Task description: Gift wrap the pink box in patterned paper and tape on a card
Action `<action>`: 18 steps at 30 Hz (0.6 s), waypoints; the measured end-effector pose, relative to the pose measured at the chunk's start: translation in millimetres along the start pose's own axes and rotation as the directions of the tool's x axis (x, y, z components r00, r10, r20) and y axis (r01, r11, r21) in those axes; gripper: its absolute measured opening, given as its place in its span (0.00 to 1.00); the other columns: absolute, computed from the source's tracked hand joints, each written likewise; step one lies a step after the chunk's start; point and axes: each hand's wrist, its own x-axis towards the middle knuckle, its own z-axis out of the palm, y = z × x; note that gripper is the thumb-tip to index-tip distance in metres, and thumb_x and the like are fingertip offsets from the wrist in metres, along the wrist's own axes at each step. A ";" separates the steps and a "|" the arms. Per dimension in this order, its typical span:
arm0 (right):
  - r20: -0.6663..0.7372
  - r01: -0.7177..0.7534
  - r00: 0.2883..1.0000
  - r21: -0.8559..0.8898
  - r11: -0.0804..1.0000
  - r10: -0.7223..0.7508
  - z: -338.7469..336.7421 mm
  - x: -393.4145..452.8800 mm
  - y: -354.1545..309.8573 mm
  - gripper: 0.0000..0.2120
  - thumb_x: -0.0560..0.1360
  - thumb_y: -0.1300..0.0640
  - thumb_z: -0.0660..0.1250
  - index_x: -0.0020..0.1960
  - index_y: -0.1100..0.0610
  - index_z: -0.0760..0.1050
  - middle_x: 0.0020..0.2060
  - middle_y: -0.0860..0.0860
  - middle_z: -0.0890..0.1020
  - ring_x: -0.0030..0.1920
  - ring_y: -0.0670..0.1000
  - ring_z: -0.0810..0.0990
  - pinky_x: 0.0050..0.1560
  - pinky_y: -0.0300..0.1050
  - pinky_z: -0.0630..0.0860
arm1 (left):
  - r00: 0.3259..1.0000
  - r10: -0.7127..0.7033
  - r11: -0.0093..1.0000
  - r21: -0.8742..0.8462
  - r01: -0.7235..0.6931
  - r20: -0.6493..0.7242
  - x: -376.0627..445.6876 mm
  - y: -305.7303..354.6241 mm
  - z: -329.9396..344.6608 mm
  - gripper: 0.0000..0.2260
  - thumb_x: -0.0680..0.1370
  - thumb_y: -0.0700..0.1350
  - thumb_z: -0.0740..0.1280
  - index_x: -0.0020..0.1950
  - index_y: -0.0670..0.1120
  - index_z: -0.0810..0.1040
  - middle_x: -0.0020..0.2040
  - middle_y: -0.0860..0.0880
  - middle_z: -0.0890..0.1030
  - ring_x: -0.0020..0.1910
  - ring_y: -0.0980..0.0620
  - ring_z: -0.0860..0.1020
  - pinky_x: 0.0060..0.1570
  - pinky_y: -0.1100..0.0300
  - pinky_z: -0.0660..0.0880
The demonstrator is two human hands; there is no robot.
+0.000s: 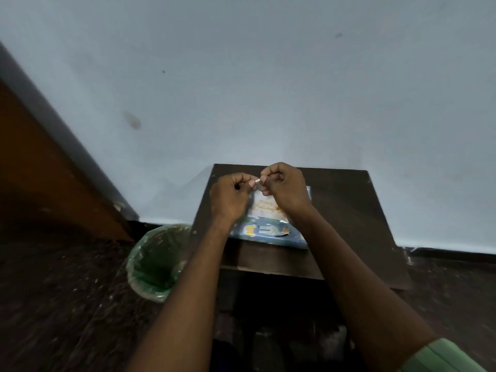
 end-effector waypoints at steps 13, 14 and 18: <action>0.203 -0.087 0.974 -0.089 0.992 0.104 194.0 -33.0 -8.0 0.07 0.76 0.72 0.70 0.48 0.62 0.82 0.33 0.58 0.86 0.33 0.55 0.87 0.40 0.50 0.86 | 0.977 -0.150 0.988 0.009 0.153 -0.151 -32.3 -117.6 -165.5 0.05 0.76 0.45 0.80 0.49 0.54 0.90 0.41 0.57 0.89 0.44 0.56 0.88 0.51 0.47 0.85; 0.219 -0.075 0.970 -0.128 0.989 0.102 200.9 -32.1 -3.3 0.08 0.76 0.72 0.70 0.48 0.61 0.82 0.34 0.57 0.86 0.33 0.55 0.87 0.41 0.52 0.87 | 0.971 -0.166 0.984 0.033 0.174 -0.172 -32.1 -125.2 -169.1 0.04 0.76 0.45 0.80 0.49 0.53 0.90 0.41 0.58 0.88 0.43 0.57 0.87 0.50 0.48 0.85; 0.289 0.157 0.957 -0.399 0.903 -0.039 220.8 -22.1 19.8 0.15 0.77 0.72 0.63 0.50 0.58 0.85 0.43 0.54 0.87 0.43 0.52 0.87 0.51 0.52 0.86 | 0.927 -0.286 0.943 0.103 0.317 -0.243 -26.0 -167.0 -172.9 0.02 0.76 0.49 0.80 0.48 0.54 0.90 0.40 0.60 0.88 0.40 0.60 0.86 0.46 0.51 0.86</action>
